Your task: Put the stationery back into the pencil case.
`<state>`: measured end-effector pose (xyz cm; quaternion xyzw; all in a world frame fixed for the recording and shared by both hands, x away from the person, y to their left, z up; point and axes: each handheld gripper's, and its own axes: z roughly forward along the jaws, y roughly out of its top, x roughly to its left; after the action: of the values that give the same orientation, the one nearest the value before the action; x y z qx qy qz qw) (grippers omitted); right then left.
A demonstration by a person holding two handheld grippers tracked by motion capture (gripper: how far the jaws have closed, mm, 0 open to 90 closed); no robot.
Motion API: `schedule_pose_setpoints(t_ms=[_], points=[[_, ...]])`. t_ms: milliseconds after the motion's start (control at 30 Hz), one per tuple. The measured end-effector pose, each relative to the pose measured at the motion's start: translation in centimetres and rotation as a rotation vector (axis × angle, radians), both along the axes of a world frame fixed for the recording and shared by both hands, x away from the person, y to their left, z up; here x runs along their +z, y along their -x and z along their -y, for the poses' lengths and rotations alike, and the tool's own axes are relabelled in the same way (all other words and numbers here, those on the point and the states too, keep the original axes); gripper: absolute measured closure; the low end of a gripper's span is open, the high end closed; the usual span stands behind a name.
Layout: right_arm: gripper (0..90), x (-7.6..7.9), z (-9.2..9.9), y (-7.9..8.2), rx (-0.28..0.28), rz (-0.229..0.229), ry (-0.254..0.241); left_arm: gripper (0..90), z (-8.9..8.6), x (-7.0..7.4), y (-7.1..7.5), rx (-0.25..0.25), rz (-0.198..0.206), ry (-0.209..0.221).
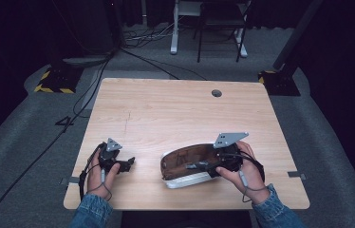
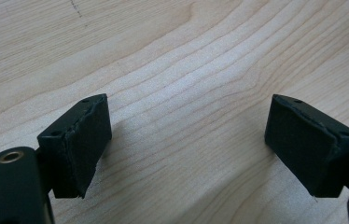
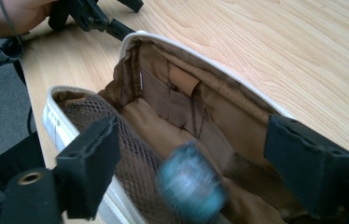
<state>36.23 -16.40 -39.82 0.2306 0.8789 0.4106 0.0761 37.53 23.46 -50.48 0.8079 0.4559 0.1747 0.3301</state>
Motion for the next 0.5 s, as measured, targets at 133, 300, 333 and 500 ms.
schedule_pose_setpoints(t_ms=[133, 300, 333, 500], points=[[22.0, 0.2, 0.3, 0.0, -0.005, 0.010, -0.012, 14.7, 0.0, 0.0, 0.0, 0.000, -0.001, 0.001], [23.4, 0.8, 1.2, -0.1, -0.030, 0.036, -0.036, 14.7, 0.0, 0.0, 0.0, 0.000, -0.001, 0.001], [23.4, 0.8, 1.2, -0.1, -0.030, 0.036, -0.036, 14.7, 0.0, 0.0, 0.0, 0.000, -0.001, 0.001], [20.8, 1.3, 3.0, -0.6, -0.081, 0.070, -0.046, 14.7, 0.0, 0.0, 0.0, -0.001, -0.001, 0.001]])
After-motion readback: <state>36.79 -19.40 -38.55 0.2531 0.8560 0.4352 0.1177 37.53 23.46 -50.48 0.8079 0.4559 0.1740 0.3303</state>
